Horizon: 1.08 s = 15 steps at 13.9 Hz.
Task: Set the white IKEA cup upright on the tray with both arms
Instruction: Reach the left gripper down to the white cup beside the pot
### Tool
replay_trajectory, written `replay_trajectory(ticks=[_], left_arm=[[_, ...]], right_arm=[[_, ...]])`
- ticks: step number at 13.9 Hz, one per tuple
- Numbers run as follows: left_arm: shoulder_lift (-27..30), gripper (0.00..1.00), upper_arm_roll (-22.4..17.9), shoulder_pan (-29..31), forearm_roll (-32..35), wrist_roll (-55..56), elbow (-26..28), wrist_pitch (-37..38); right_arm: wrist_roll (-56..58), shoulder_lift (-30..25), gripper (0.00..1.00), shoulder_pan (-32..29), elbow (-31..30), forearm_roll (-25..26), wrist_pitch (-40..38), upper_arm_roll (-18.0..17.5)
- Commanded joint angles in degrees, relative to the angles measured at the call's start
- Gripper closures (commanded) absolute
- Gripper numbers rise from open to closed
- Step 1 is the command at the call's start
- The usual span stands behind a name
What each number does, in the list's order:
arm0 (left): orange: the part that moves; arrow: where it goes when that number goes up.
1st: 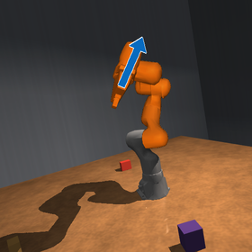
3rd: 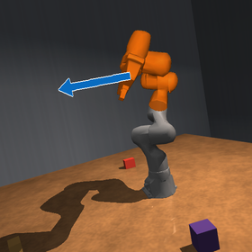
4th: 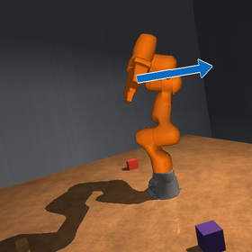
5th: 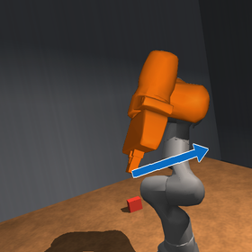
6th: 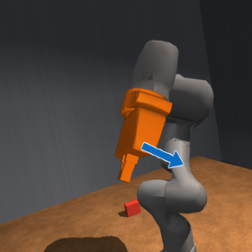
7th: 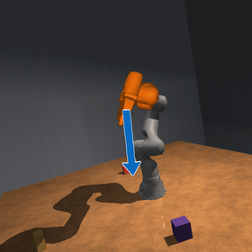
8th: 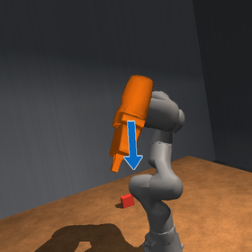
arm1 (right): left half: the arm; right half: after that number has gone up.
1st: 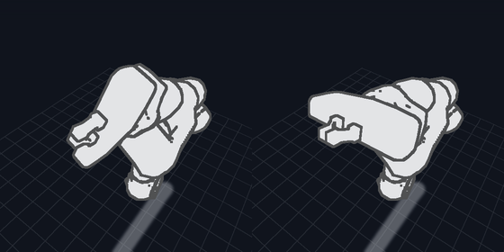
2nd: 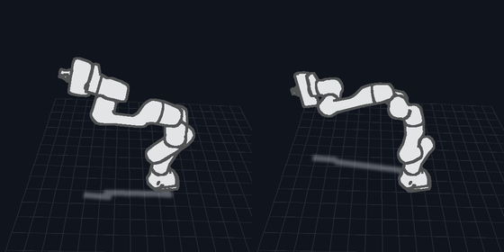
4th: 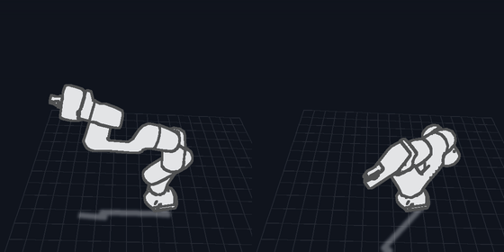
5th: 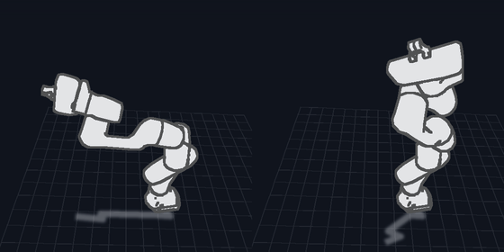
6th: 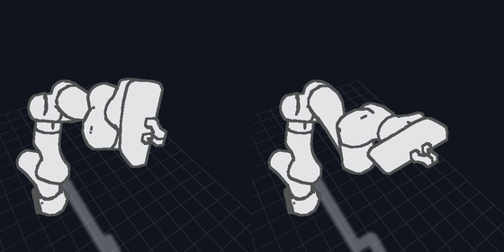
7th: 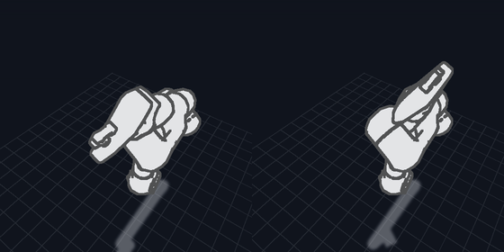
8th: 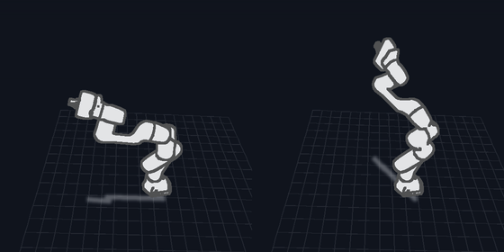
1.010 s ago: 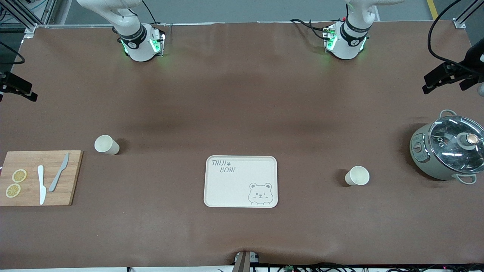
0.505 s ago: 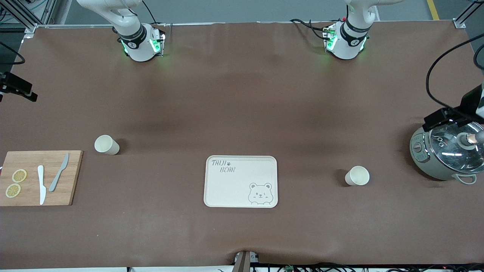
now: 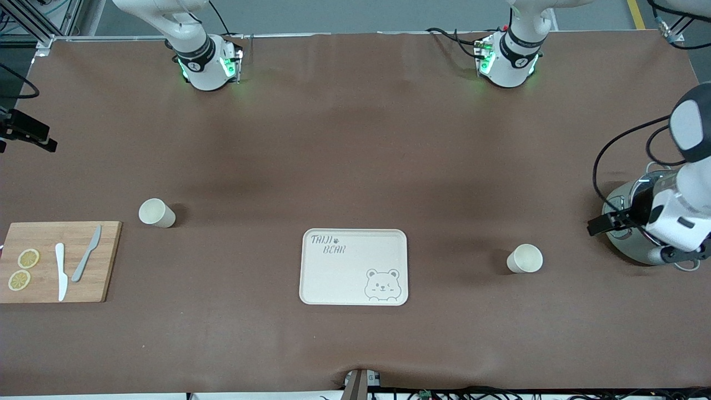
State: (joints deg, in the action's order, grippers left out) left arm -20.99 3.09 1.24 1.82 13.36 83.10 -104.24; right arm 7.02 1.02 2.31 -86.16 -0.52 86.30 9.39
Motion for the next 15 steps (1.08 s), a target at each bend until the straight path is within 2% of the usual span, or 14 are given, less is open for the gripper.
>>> replay_trajectory(ticks=[1,5,10,15], left_arm=[[-4.65,0.0,0.34,-2.03,1.17,2.46,-1.44,-3.24],[-10.19,0.0,0.43,-1.77,0.47,2.2,-0.75,-10.53],[-15.12,0.0,0.43,-1.42,0.47,2.2,-0.3,-12.48],[-15.13,0.0,0.51,-0.1,0.29,2.11,6.89,-16.51]], right_arm=[[0.01,0.21,0.0,-0.56,0.55,0.87,0.01,-0.51],[0.01,0.3,0.0,-0.56,0.55,0.78,0.01,-0.51],[-0.08,0.39,0.0,-0.56,0.55,0.78,0.01,-0.51],[-0.17,0.82,0.0,-0.64,0.55,0.87,0.19,-0.51]])
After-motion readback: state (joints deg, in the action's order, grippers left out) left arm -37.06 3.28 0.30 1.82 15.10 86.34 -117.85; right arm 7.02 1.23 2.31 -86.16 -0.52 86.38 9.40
